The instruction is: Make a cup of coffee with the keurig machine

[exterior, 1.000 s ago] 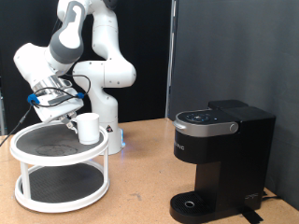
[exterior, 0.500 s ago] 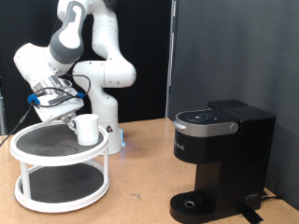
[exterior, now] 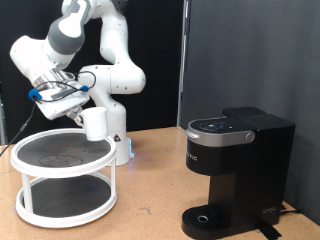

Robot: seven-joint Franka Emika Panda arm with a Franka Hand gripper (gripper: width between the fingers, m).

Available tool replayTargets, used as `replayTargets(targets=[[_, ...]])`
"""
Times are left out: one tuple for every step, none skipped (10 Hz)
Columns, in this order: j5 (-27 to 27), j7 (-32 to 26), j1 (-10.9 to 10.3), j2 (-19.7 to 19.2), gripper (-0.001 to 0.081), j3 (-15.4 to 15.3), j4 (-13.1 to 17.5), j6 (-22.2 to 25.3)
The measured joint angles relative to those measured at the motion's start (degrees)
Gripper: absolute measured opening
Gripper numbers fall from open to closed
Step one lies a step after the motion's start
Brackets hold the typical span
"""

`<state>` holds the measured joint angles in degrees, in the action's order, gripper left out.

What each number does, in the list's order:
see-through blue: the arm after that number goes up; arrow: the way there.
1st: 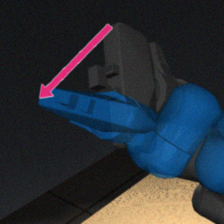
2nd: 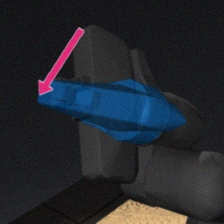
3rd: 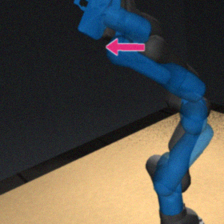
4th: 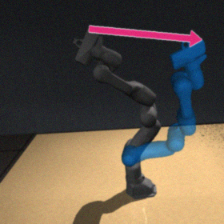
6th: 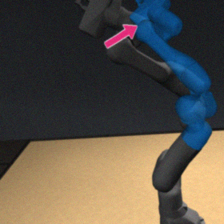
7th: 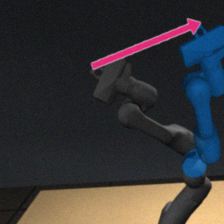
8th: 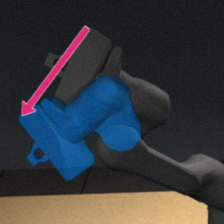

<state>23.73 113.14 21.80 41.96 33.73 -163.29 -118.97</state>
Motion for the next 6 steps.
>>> replayTargets(targets=[[-1.3, 1.4, 1.4, 1.7, 0.0004, -1.4, 0.0, 1.3], [-1.1, 1.3, 1.3, 1.5, 0.0004, -1.3, 0.3, 1.3], [0.0, 1.3, 0.9, 1.1, 0.0004, -1.0, 0.7, 1.8], [2.5, 1.3, 0.1, 0.7, 0.0004, -0.9, 0.9, 1.7], [5.6, 1.4, -1.5, 0.0, 0.0004, -1.2, 0.9, 0.2], [8.1, 1.6, -3.4, -1.0, 0.0004, -2.0, 0.8, -2.1]])
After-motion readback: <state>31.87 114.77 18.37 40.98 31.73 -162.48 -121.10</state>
